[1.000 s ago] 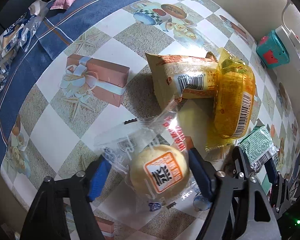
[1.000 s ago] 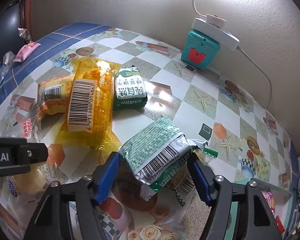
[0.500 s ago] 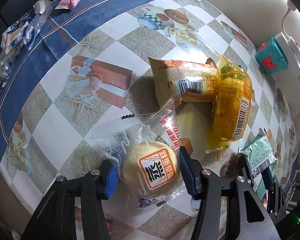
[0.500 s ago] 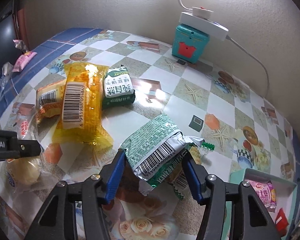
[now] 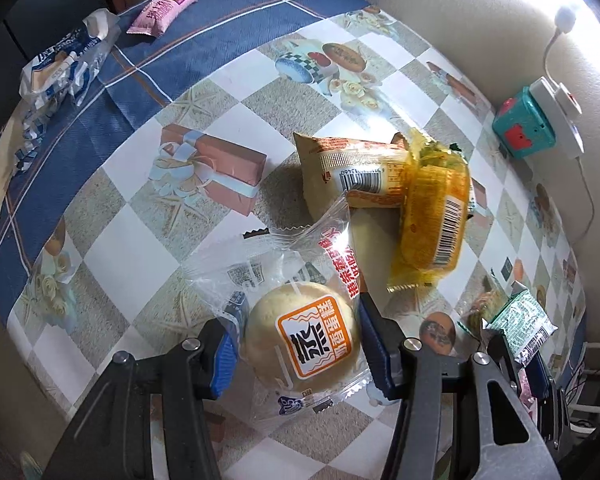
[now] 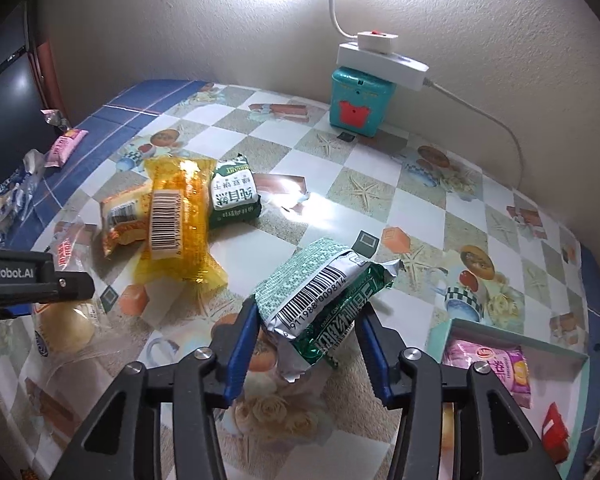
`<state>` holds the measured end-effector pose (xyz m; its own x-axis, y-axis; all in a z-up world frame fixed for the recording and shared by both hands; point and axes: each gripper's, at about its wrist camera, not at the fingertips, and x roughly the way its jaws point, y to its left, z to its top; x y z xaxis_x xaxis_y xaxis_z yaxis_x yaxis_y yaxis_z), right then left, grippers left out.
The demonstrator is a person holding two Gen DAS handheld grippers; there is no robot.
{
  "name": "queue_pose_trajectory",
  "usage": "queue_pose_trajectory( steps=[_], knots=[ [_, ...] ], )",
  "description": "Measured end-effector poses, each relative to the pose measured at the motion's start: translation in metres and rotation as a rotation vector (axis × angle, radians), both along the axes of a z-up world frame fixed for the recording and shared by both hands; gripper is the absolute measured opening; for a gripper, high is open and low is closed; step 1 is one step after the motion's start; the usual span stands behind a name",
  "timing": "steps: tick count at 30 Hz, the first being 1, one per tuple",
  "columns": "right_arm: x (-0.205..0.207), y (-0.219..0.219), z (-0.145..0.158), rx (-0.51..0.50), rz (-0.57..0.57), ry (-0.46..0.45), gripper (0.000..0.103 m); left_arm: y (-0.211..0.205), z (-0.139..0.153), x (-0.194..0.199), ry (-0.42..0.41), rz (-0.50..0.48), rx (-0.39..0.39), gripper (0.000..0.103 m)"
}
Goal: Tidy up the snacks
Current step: 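Carry the green pack with the right gripper while the left carries the bun over the tray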
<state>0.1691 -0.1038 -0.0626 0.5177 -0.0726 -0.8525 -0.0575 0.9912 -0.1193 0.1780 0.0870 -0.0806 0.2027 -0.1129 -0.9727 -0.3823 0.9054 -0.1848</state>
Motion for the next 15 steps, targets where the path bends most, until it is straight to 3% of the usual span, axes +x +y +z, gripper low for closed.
queue_pose_trajectory(
  steps=[15],
  knots=[
    [-0.052,-0.018,0.065,0.05,-0.085,-0.04,0.052,-0.017,0.067,-0.039,-0.147,-0.073,0.006,0.056]
  ],
)
